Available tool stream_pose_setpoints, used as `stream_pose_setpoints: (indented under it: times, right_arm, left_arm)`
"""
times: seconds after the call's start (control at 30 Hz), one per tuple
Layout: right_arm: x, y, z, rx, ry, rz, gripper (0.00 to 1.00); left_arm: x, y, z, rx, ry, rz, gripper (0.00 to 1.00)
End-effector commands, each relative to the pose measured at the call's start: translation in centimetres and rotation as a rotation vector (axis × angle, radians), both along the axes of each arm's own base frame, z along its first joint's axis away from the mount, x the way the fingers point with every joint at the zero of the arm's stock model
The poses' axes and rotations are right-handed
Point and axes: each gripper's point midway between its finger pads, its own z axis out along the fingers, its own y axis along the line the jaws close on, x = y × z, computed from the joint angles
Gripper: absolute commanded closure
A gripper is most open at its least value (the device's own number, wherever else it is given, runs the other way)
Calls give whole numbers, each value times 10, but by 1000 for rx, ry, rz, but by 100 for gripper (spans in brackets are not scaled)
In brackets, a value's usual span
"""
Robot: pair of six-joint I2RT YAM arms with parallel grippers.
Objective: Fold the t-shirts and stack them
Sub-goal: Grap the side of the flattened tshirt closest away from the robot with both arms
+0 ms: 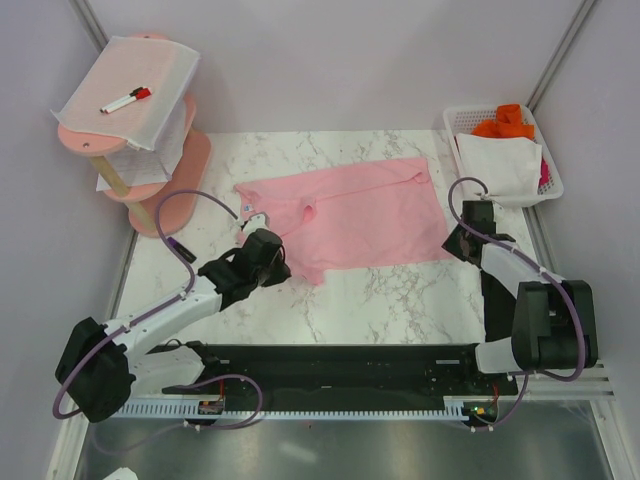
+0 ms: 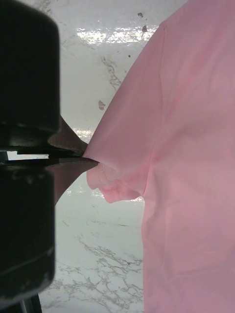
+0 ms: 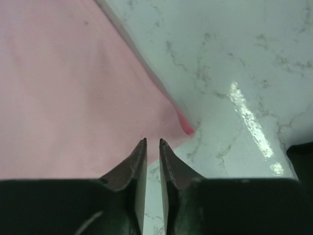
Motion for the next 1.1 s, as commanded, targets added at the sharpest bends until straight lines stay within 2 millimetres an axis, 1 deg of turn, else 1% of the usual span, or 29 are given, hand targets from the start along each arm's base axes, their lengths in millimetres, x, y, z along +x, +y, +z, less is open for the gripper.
stream_pose_setpoints:
  times: [0.0,0.07,0.1,0.13,0.23,0.33,0.37,0.47,0.57,0.6,0.63,0.67,0.77,0.87,0.9,1.0,1.03,1.07]
  right_arm:
    - [-13,-31,-8,-79,72,-75,61]
    - [-15,-33,-10,-80,76,-76,49]
    - [-15,-33,-10,-80,76,-74,49]
    - [-15,-33,-10,-81,75,-74,40]
    - [-11,-31,-11,-69,67,-63,39]
    - [-8,-25,-20,-35,68,-51,39]
    - [-7,-23,-27,-24,72,-47,39]
    - [-7,-16,-38,13,79,-45,41]
    - [-8,-14,-43,34,85,-50,53]
    - [-9,-12,-43,42,80,-47,71]
    - [-11,-10,-42,53,72,-41,83]
    - [-10,-8,-40,65,61,-35,100]
    - [-13,1,-32,99,25,-6,100]
    - [-17,3,-23,103,-3,7,100]
    - [-18,3,-22,101,-5,6,100]
    - [-13,2,-10,101,-43,7,100]
    - [-6,2,-1,100,-68,7,100]
    - [-2,2,3,100,-80,8,100]
  left_arm:
    - [3,6,3,44,-22,4,98]
    - [2,9,1,51,-24,11,98]
    - [2,11,1,57,-26,9,98]
    - [2,11,1,60,-29,10,98]
    - [3,12,0,69,-30,12,98]
    - [4,12,-2,79,-25,10,98]
    - [3,12,-2,78,-24,9,98]
    - [4,12,-1,80,-27,10,98]
    - [3,14,2,79,-35,17,98]
    - [4,16,3,79,-40,24,98]
    - [3,17,6,75,-45,29,98]
    - [2,19,5,79,-42,34,98]
    - [1,25,9,92,-47,54,98]
    - [4,31,14,114,-61,79,98]
    - [5,38,14,140,-64,103,98]
    - [16,43,22,169,-85,134,98]
    - [20,43,24,174,-89,141,98]
    - [26,43,31,181,-102,141,98]
